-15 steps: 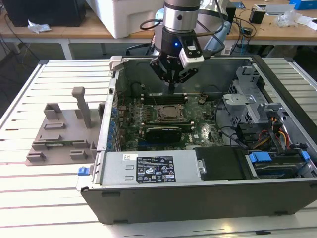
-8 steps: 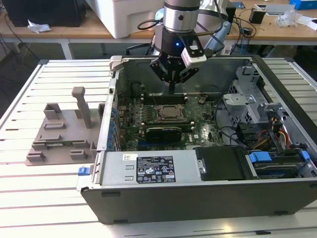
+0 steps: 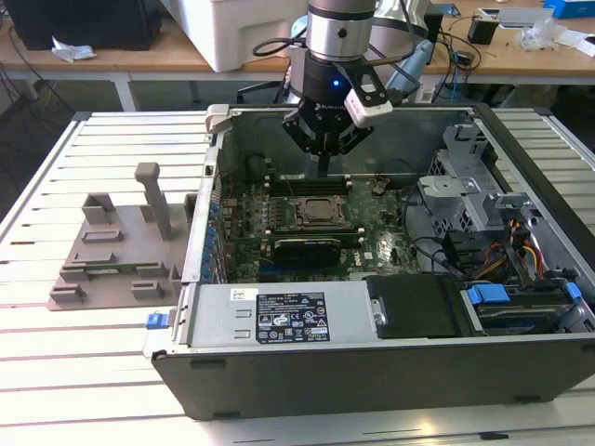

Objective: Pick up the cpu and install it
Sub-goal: 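Install the first cpu locking lever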

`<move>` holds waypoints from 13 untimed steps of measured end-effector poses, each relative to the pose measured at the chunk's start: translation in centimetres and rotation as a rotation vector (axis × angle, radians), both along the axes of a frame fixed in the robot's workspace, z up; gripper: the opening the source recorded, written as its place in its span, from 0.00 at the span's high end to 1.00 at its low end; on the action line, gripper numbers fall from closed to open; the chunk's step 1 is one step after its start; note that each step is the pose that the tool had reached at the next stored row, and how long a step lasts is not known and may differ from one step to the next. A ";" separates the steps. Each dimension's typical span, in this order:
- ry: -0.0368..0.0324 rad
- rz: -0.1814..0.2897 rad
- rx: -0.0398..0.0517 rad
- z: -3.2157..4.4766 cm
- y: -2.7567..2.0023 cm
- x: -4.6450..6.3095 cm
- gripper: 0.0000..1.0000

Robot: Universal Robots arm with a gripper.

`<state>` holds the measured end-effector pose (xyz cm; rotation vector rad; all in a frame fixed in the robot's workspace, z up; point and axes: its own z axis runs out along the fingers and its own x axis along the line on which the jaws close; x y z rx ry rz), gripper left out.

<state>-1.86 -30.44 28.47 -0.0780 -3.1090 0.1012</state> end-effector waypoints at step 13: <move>-0.0036 0.080 0.1125 -0.01 0.00 0.0 0.89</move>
